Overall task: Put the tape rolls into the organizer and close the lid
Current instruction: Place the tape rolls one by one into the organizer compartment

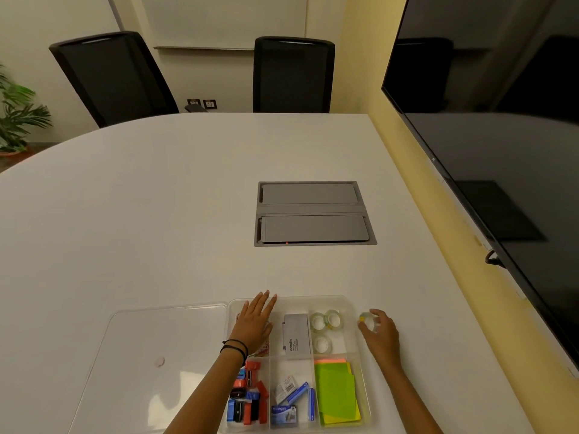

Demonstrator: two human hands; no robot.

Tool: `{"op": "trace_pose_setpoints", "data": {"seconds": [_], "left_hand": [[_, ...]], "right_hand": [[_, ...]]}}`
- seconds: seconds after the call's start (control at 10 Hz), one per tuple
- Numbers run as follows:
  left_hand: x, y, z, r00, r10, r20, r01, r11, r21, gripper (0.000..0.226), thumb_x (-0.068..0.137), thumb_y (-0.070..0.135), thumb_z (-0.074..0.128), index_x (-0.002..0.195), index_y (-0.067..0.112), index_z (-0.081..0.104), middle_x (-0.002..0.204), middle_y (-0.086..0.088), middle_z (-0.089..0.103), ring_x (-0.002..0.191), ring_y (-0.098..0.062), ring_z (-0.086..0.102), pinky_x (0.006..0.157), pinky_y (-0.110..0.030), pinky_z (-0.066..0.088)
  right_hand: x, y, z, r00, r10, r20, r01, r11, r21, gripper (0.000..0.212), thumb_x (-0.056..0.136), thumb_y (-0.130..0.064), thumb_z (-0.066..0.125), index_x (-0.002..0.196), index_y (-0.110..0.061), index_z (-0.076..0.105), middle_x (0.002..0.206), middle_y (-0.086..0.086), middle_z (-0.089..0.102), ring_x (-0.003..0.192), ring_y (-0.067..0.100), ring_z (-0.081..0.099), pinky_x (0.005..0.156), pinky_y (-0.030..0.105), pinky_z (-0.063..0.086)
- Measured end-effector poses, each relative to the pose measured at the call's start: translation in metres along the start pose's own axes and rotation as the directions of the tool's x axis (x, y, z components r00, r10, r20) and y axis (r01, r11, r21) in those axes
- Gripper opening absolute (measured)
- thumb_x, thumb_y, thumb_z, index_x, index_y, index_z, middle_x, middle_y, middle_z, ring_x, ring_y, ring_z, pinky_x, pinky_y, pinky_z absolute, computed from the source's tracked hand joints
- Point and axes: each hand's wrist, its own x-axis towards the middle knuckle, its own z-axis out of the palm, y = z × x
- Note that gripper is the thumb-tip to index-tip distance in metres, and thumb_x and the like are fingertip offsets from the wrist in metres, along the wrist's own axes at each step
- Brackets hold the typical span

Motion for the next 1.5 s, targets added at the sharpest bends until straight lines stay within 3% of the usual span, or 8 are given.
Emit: {"op": "trace_pose_setpoints", "data": {"seconds": [0.1, 0.3, 0.5, 0.7, 0.9, 1.1, 1.5], "left_hand": [[0.0, 0.0, 0.0, 1.0, -0.001, 0.0, 0.001, 1.0, 0.002, 0.06, 0.1, 0.027, 0.035, 0.147, 0.02, -0.001, 0.159, -0.008, -0.004, 0.147, -0.023, -0.002, 0.12, -0.041, 0.002], [0.001, -0.001, 0.001, 1.0, -0.005, 0.007, 0.005, 1.0, 0.006, 0.06, 0.1, 0.028, 0.035, 0.147, 0.021, -0.002, 0.159, -0.008, -0.004, 0.147, -0.023, -0.002, 0.12, -0.041, 0.002], [0.001, 0.0, 0.001, 1.0, -0.006, 0.006, 0.006, 1.0, -0.002, 0.06, 0.099, 0.027, 0.036, 0.147, 0.02, 0.0, 0.159, -0.009, -0.002, 0.147, -0.024, 0.0, 0.12, -0.042, 0.003], [0.001, -0.001, 0.002, 1.0, -0.001, 0.003, 0.001, 1.0, -0.001, 0.06, 0.099, 0.028, 0.037, 0.147, 0.02, 0.0, 0.159, -0.009, -0.002, 0.147, -0.024, 0.0, 0.12, -0.043, 0.004], [0.002, -0.001, 0.002, 1.0, 0.003, 0.0, -0.003, 1.0, 0.004, 0.061, 0.099, 0.027, 0.037, 0.147, 0.02, 0.0, 0.159, -0.009, -0.001, 0.147, -0.024, 0.0, 0.12, -0.043, 0.004], [0.001, -0.001, 0.002, 1.0, -0.003, -0.004, 0.003, 1.0, -0.003, 0.061, 0.099, 0.028, 0.036, 0.147, 0.021, -0.001, 0.159, -0.008, -0.002, 0.147, -0.023, -0.001, 0.12, -0.042, 0.003], [0.001, -0.001, 0.002, 1.0, 0.001, -0.009, -0.001, 1.0, -0.011, 0.061, 0.098, 0.026, 0.038, 0.147, 0.02, 0.001, 0.159, -0.008, 0.0, 0.147, -0.024, 0.0, 0.12, -0.043, 0.004]], "right_hand": [[0.0, -0.016, 0.001, 0.998, -0.056, 0.038, 0.052, 0.995, 0.083, 0.037, 0.082, -0.012, 0.07, 0.116, -0.008, 0.056, 0.113, 0.015, 0.059, 0.099, 0.027, 0.057, 0.08, 0.033, 0.047], [-0.006, -0.035, 0.015, 0.932, -0.154, 0.328, 0.127, 0.987, 0.103, 0.038, 0.082, -0.012, 0.069, 0.118, -0.012, 0.056, 0.102, 0.003, 0.058, 0.088, 0.016, 0.057, 0.069, 0.015, 0.045], [-0.013, -0.029, 0.032, 0.866, -0.101, 0.49, 0.17, 0.98, -0.098, 0.043, 0.082, -0.02, 0.07, 0.12, -0.013, 0.052, 0.102, 0.005, 0.054, 0.09, 0.018, 0.054, 0.084, 0.032, 0.048], [-0.02, -0.022, 0.036, 0.853, -0.144, 0.501, 0.331, 0.892, -0.308, 0.041, 0.086, -0.026, 0.063, 0.122, -0.012, 0.049, 0.123, 0.012, 0.054, 0.11, 0.025, 0.054, 0.087, 0.031, 0.045], [-0.023, -0.02, 0.039, 0.836, -0.14, 0.53, 0.452, 0.724, -0.522, 0.043, 0.089, -0.022, 0.054, 0.129, -0.013, 0.042, 0.129, 0.012, 0.047, 0.116, 0.025, 0.051, 0.088, 0.032, 0.047], [-0.019, -0.015, 0.037, 0.852, -0.146, 0.503, 0.428, 0.748, -0.508, 0.037, 0.088, -0.003, 0.048, 0.124, -0.01, 0.047, 0.128, 0.012, 0.048, 0.11, 0.025, 0.055, 0.086, 0.031, 0.046], [-0.018, -0.011, 0.035, 0.828, -0.182, 0.53, 0.464, 0.754, -0.466, 0.033, 0.09, -0.009, 0.049, 0.123, -0.011, 0.049, 0.124, 0.01, 0.052, 0.106, 0.024, 0.057, 0.083, 0.029, 0.044]]}}
